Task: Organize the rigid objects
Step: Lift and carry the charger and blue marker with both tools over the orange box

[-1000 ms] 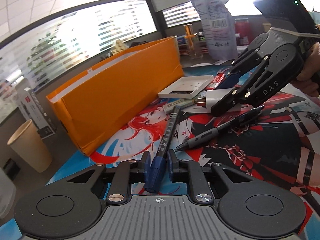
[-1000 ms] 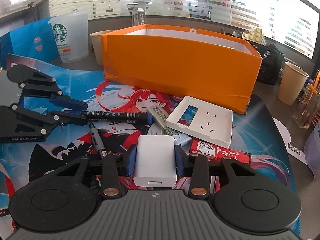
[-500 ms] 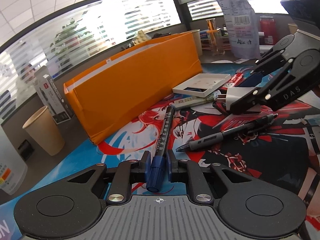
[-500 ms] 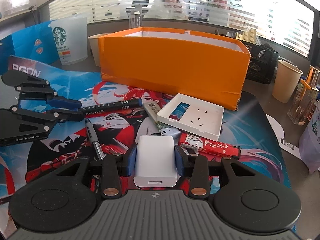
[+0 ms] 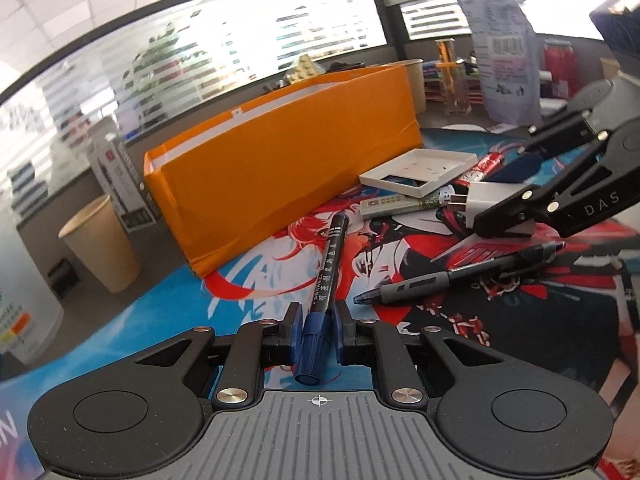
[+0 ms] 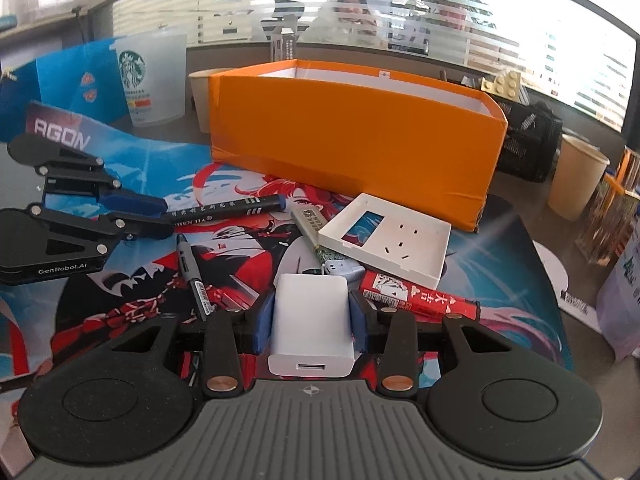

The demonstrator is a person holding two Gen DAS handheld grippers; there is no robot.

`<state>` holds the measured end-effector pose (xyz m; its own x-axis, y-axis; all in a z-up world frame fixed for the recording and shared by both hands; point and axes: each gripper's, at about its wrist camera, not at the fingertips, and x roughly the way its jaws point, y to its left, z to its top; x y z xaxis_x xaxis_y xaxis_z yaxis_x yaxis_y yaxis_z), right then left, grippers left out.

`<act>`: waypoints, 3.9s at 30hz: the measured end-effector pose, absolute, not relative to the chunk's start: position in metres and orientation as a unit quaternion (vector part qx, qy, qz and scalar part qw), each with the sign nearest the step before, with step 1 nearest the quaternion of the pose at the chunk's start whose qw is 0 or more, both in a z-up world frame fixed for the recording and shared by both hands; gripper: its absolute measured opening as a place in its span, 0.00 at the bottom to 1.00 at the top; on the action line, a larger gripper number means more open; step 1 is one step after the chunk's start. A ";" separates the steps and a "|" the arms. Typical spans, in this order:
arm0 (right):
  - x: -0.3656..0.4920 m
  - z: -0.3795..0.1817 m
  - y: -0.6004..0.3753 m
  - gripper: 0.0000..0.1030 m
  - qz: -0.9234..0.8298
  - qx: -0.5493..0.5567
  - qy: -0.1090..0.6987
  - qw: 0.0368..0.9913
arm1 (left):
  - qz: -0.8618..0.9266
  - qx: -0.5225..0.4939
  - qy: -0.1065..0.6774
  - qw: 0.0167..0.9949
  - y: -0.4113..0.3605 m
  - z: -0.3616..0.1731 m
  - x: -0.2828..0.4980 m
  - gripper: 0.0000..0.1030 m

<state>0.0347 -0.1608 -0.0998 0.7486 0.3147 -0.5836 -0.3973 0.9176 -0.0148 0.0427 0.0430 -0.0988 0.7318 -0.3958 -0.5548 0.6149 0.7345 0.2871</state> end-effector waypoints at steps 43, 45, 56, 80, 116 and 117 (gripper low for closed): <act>0.008 -0.021 -0.194 0.35 0.212 0.003 0.167 0.963 | -0.213 0.109 0.154 0.959 0.041 0.000 0.000 0.12; 0.011 -0.020 -0.195 0.36 0.213 0.004 0.165 0.963 | -0.212 0.106 0.151 0.960 0.039 0.004 0.001 0.12; 0.022 -0.010 -0.199 0.36 0.213 0.007 0.149 0.966 | -0.212 0.094 0.142 0.962 0.032 0.023 0.016 0.12; 0.050 0.021 -0.193 0.36 0.211 -0.017 0.120 0.970 | -0.221 0.073 0.123 0.965 0.026 0.056 0.059 0.12; 0.138 0.079 -0.183 0.36 0.198 -0.045 0.100 0.974 | -0.197 0.063 0.118 0.971 0.012 0.090 0.158 0.12; 0.142 0.076 -0.182 0.36 0.198 -0.044 0.105 0.973 | -0.196 0.061 0.122 0.971 0.012 0.087 0.163 0.12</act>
